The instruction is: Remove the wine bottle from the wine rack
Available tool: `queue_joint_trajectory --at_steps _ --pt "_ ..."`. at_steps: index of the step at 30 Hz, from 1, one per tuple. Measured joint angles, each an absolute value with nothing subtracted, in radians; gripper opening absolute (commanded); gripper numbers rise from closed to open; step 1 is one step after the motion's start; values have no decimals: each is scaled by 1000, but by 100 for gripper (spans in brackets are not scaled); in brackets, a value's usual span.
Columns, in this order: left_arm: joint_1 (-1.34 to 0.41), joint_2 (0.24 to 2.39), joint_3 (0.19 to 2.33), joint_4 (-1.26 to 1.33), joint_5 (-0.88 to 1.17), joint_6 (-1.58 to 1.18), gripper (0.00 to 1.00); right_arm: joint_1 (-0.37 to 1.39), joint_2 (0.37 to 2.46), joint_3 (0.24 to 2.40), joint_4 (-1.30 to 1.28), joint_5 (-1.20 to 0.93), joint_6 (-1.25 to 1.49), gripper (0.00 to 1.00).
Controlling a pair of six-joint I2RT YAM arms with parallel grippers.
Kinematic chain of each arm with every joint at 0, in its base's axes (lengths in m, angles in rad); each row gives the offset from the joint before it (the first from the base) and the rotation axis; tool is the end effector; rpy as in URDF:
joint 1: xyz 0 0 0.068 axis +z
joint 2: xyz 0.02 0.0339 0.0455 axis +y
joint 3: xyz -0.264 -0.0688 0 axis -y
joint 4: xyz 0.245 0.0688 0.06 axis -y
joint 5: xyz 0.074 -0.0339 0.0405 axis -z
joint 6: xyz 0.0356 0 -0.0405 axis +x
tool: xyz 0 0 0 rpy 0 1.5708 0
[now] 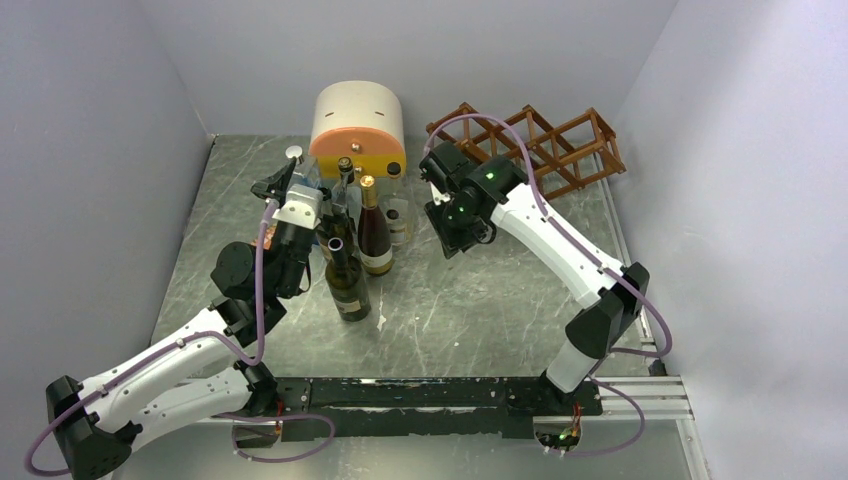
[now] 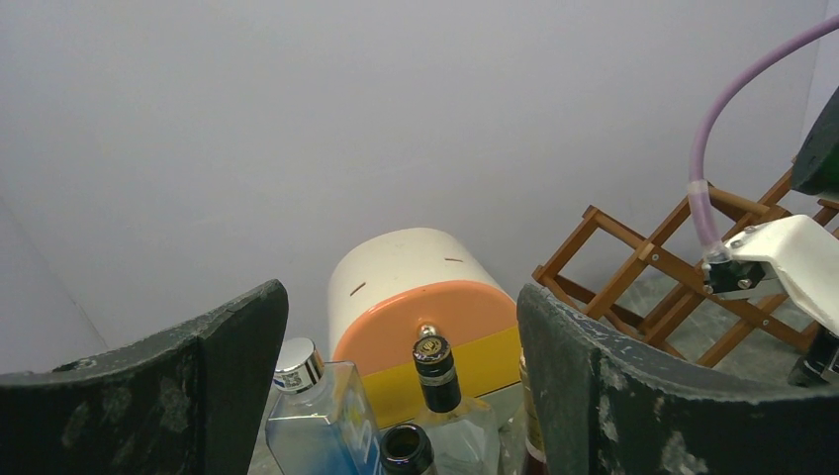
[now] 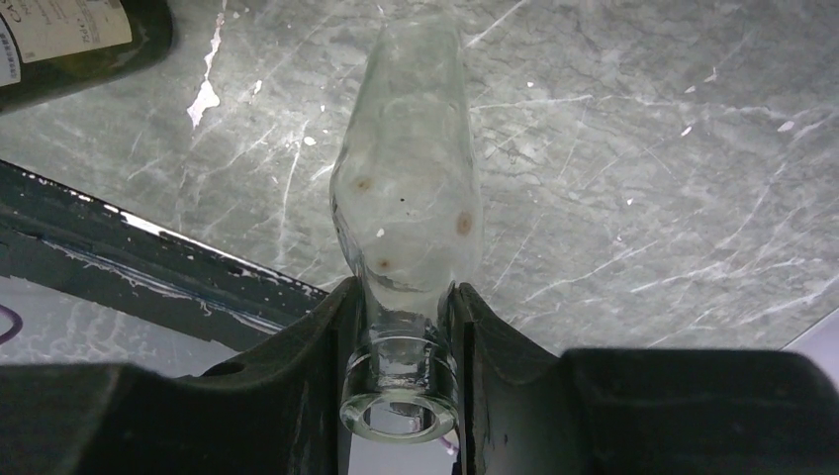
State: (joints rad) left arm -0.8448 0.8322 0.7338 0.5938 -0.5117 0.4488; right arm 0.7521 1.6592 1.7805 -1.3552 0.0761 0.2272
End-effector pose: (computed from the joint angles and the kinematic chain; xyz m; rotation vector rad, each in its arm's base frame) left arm 0.1354 -0.1263 0.3943 0.2645 1.1127 -0.0769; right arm 0.2322 0.2135 0.3623 -0.7105 2.7146 0.1302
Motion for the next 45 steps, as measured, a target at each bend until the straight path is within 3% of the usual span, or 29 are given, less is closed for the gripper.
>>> queue_joint_trajectory --at_steps 6,15,25,37,45 --pt "-845 832 734 593 -512 448 89 758 1689 1816 -1361 89 223 35" --pt "-845 832 734 593 -511 448 89 777 1750 1840 -1357 109 215 56" --pt "-845 832 734 593 -511 448 89 785 1784 1846 -1357 134 202 65" --pt "-845 840 734 593 -511 448 89 786 1747 1845 -1351 140 200 70" --pt "-845 841 734 588 -510 448 89 786 1689 1818 -1316 152 200 83"
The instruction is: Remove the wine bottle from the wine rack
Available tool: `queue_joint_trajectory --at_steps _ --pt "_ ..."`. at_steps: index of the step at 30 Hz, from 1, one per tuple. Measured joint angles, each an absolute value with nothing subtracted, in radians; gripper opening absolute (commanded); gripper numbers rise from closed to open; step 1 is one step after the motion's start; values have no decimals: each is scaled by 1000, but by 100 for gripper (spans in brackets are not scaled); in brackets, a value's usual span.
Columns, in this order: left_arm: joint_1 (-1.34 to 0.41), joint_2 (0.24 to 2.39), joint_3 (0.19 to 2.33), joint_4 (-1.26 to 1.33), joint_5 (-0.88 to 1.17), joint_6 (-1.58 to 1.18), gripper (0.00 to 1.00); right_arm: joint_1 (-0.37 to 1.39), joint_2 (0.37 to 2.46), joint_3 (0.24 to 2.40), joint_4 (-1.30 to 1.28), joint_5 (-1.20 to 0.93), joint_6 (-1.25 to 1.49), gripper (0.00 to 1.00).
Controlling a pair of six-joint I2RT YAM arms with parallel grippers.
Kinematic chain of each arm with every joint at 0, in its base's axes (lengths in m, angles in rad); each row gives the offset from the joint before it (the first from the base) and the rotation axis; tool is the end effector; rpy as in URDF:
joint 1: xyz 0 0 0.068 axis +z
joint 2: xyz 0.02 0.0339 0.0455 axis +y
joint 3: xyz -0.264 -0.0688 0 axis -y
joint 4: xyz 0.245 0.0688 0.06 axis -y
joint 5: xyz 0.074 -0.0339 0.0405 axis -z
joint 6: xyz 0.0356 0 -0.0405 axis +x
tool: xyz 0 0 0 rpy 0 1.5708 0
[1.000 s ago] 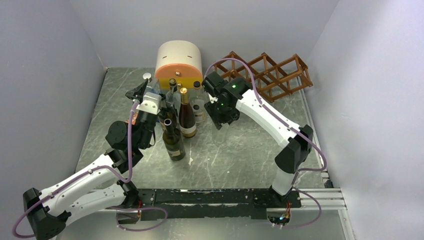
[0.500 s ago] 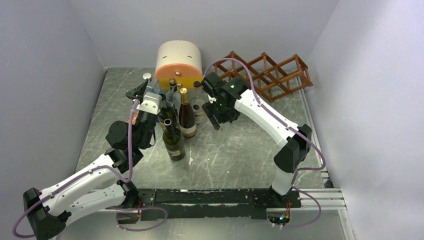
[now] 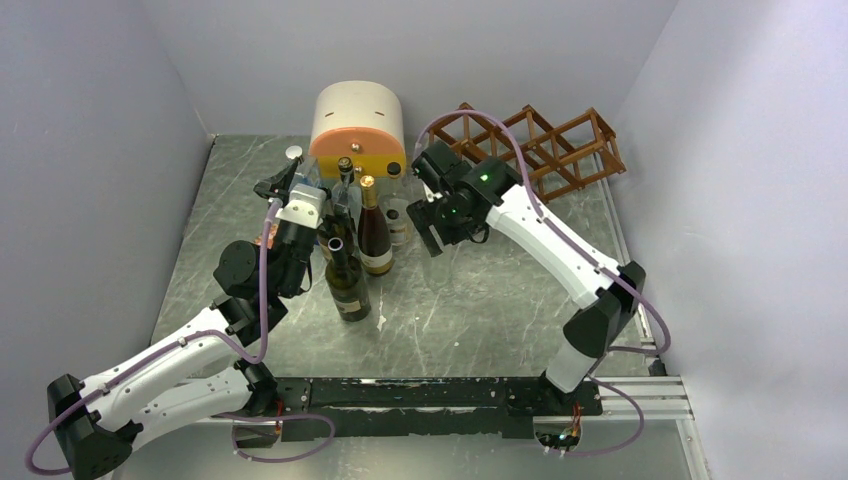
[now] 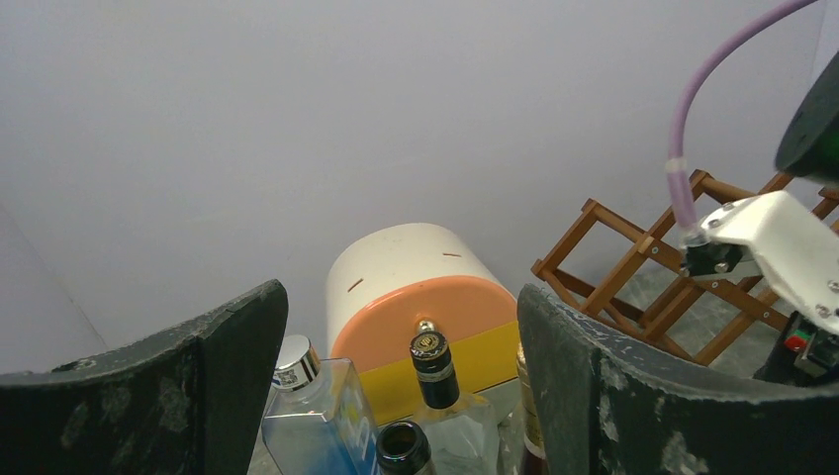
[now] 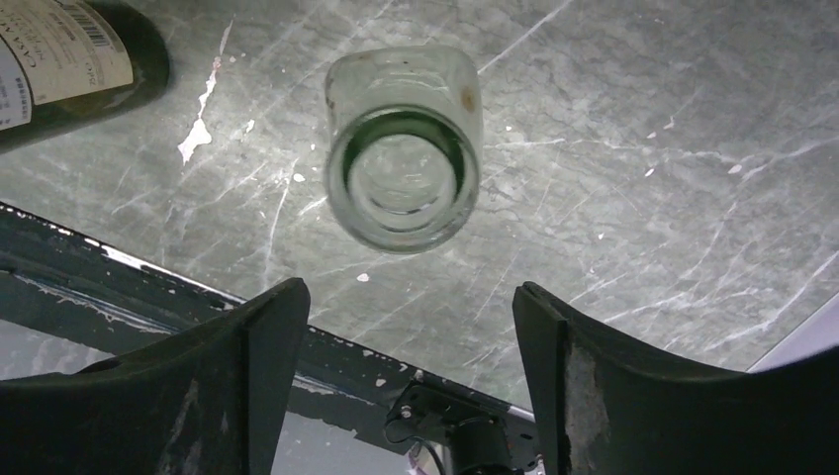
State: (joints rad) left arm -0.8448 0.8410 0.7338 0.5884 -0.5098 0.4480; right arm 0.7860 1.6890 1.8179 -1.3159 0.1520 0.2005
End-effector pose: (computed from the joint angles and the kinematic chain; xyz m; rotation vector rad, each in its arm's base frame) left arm 0.1372 -0.1284 0.3923 0.2749 1.1220 -0.0741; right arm 0.2351 0.2277 0.3654 -0.7497 2.6275 0.0681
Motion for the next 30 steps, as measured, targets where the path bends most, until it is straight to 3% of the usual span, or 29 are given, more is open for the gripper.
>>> queue_joint_trajectory --at_steps 6,10,14,18,25,30 --pt "-845 841 734 589 -511 451 94 783 1575 1734 -1231 191 199 99" --pt "-844 840 734 587 -516 452 99 716 1443 1647 -1119 175 175 100" --pt "-795 840 768 527 -503 410 99 495 1288 1539 -968 125 150 100" --pt "-627 840 858 429 -476 337 98 339 1140 1445 -835 150 145 100" --pt "-282 838 1075 201 -351 123 98 299 884 1391 -667 318 136 100" --pt "-230 793 1162 51 -286 10 98 297 714 1383 -589 364 120 100"
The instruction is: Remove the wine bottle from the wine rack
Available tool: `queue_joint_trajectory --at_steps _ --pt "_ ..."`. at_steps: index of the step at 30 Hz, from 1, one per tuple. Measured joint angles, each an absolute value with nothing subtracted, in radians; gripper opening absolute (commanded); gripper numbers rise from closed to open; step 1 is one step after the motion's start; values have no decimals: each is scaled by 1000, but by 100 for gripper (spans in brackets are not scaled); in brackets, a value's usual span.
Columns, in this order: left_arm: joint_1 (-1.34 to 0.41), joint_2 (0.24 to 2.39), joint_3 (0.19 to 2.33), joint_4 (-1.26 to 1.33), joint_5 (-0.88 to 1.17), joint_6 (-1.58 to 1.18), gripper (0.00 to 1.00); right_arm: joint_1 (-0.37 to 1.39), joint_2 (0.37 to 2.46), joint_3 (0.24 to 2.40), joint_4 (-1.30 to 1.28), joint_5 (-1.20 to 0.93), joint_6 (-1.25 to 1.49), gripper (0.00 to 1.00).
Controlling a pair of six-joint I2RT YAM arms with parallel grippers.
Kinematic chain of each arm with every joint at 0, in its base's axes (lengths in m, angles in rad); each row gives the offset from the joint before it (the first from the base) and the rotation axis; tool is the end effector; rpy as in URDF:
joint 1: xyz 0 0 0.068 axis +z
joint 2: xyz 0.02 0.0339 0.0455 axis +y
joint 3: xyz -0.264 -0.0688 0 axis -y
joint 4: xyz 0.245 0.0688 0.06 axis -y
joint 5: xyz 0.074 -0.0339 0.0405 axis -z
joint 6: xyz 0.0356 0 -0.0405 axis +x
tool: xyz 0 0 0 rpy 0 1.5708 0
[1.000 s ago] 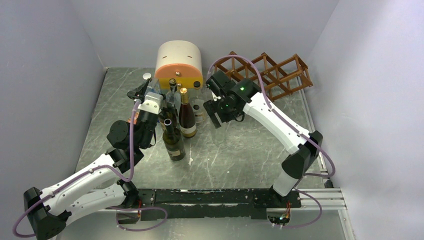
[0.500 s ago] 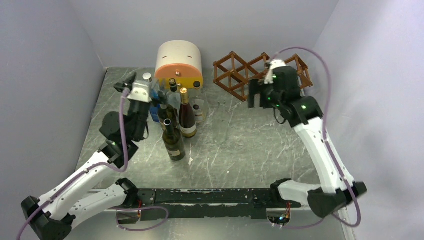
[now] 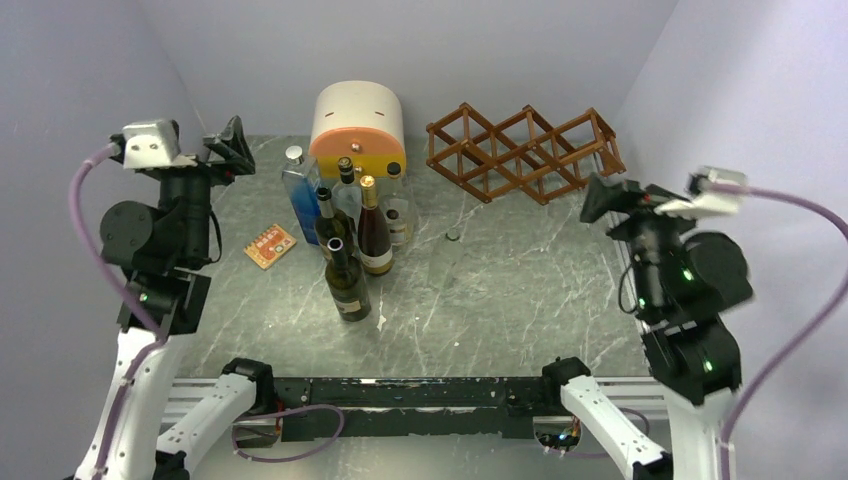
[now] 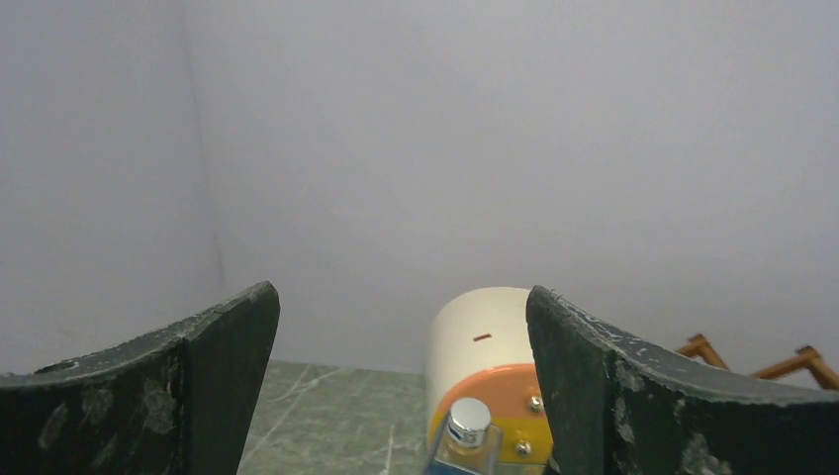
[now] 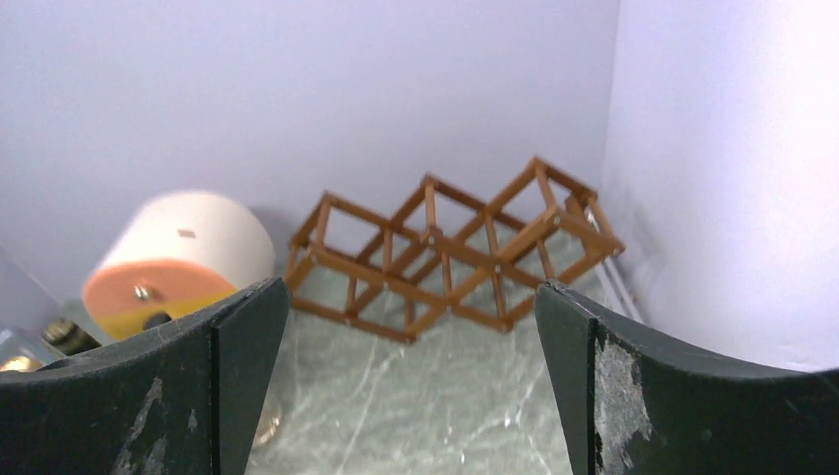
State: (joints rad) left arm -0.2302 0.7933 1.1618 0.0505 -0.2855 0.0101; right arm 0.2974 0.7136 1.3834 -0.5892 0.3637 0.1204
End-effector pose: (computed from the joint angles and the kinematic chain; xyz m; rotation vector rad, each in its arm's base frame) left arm 0.1391 -0.0223 0.4899 -0.1141 1.1642 -0.0300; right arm 0.0823 0.0120 0.4941 0.1616 1.4871 0.0659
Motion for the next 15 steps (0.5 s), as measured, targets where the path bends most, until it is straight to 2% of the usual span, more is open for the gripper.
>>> queue_joint_trajectory --at_steps 6,15 --pt "-230 743 1264 -81 -248 -24 98 297 596 1408 -539 395 97 100" --pt "-230 707 1284 -155 -242 -23 98 297 637 1417 -550 412 83 100"
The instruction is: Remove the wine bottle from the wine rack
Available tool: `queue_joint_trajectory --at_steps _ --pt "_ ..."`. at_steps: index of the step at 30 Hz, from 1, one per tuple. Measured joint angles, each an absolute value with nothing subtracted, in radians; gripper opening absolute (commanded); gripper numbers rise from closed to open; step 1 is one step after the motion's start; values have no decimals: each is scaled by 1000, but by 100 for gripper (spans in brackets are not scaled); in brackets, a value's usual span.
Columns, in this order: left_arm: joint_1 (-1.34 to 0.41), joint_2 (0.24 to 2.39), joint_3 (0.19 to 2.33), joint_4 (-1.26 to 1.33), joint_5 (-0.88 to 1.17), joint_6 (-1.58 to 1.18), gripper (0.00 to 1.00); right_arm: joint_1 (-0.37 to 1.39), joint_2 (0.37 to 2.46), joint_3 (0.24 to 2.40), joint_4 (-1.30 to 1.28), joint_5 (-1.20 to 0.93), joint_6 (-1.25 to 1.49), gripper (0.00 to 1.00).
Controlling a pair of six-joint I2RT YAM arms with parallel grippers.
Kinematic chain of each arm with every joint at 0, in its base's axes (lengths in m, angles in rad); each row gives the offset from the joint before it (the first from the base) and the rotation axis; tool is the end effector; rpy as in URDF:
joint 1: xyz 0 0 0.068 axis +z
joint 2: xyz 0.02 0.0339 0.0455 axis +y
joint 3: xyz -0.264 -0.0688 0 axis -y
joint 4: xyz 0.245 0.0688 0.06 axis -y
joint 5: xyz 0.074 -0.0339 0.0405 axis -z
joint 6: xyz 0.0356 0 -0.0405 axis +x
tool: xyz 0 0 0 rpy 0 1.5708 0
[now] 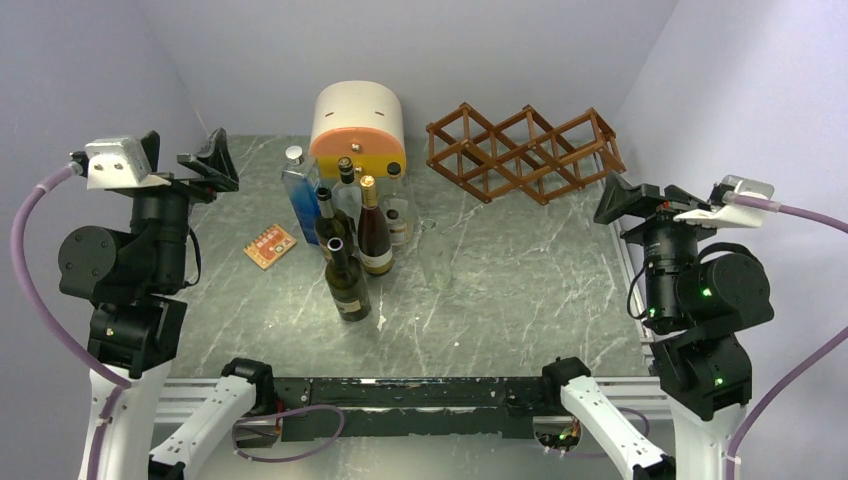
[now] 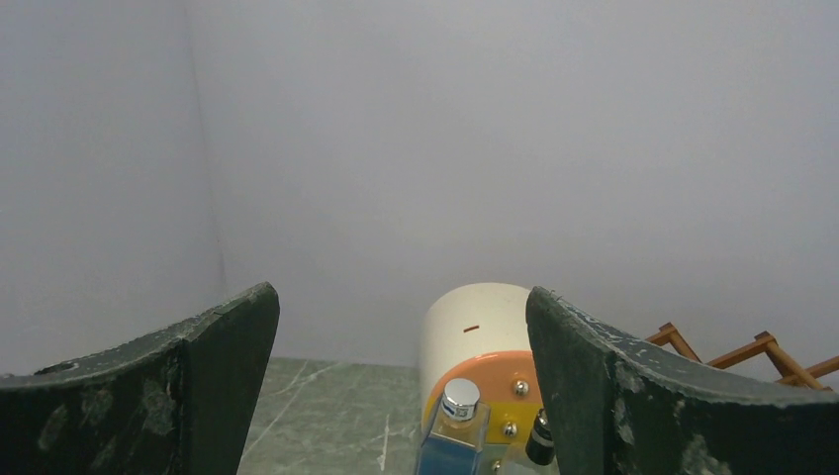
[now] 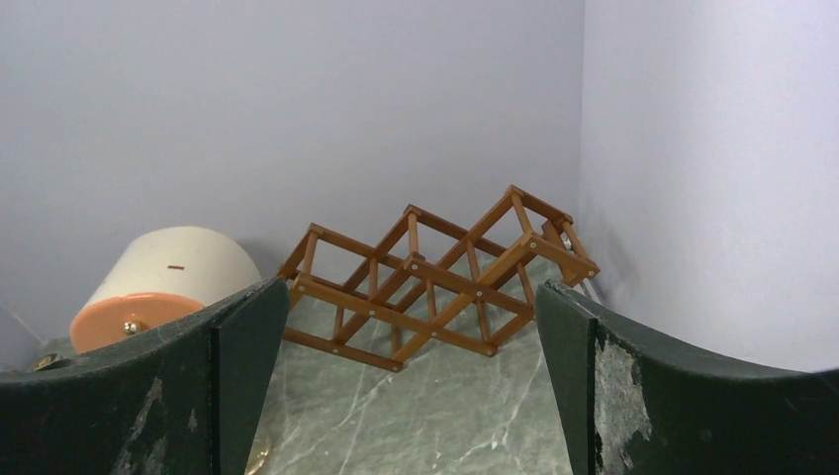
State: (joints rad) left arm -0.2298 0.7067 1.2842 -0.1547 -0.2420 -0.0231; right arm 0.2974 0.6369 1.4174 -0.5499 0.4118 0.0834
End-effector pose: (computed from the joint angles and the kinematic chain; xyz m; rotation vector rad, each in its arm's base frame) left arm 0.0903 -0.0124 0.5135 -0.0957 1.1575 -0.0849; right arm 0.0457 -0.0009 0.5099 0.2042 1.3445 0.0444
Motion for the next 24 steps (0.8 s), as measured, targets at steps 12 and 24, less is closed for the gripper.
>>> queue_joint_trajectory --at_steps 12,24 --pt "-229 704 1279 -172 -242 -23 98 297 641 1417 -551 403 83 100" --pt "-229 703 1266 -178 -241 -24 98 297 642 1417 -551 391 84 100"
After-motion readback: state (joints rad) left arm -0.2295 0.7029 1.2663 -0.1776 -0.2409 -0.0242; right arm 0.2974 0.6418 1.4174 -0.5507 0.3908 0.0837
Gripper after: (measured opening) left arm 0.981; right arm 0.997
